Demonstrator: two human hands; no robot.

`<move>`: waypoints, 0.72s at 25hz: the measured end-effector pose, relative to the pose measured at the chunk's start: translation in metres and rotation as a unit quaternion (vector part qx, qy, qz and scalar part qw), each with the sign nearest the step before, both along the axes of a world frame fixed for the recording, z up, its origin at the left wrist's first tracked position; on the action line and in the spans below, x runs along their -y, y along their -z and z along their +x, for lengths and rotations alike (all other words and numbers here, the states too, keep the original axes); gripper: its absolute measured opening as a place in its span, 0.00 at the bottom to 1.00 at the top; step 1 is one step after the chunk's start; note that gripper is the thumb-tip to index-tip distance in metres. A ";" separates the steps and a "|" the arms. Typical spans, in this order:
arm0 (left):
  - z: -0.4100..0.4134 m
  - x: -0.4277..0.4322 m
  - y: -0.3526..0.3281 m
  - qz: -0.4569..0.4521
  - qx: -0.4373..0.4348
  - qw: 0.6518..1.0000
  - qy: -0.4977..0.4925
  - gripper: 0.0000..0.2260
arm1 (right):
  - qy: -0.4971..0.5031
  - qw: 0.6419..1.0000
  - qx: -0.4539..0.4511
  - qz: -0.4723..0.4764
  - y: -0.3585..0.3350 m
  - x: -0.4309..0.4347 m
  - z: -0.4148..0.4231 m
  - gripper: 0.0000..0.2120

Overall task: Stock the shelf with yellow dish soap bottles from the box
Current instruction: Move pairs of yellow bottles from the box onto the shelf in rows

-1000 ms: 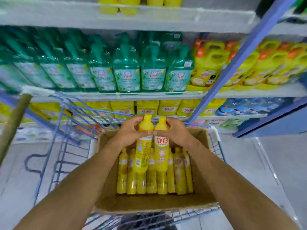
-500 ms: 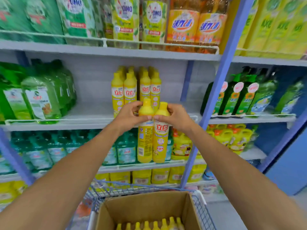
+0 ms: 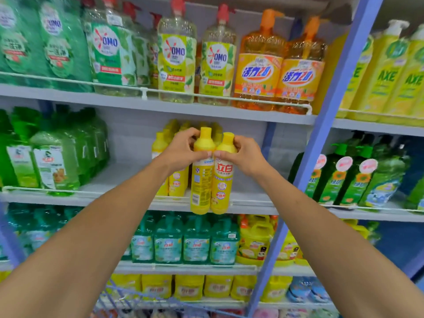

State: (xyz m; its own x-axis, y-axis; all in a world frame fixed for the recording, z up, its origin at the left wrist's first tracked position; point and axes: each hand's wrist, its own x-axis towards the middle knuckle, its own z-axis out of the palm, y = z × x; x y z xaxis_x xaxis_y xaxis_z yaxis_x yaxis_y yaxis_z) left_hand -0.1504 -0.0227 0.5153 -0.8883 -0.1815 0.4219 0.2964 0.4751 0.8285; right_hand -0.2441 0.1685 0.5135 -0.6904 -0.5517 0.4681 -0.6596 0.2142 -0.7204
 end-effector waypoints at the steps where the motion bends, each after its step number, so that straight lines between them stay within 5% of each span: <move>1: -0.009 0.002 0.000 -0.001 0.002 1.000 -0.010 0.23 | 0.000 1.000 0.000 0.003 -0.001 0.003 -0.011 0.20; 9: -0.077 0.014 0.016 -0.016 0.022 0.997 -0.072 0.28 | 0.045 0.999 0.006 -0.006 0.013 0.024 -0.076 0.18; 18: -0.104 0.028 0.033 -0.037 0.019 0.992 -0.118 0.26 | 0.055 0.998 0.032 0.011 0.033 0.047 -0.093 0.32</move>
State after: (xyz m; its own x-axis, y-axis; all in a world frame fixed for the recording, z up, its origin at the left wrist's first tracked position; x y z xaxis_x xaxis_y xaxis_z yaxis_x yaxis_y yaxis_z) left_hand -0.2540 -0.0508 0.4821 -0.8397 -0.3565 0.4097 0.1393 0.5878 0.7969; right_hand -0.3374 0.1218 0.4809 -0.7752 -0.4804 0.4102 -0.5843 0.2985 -0.7546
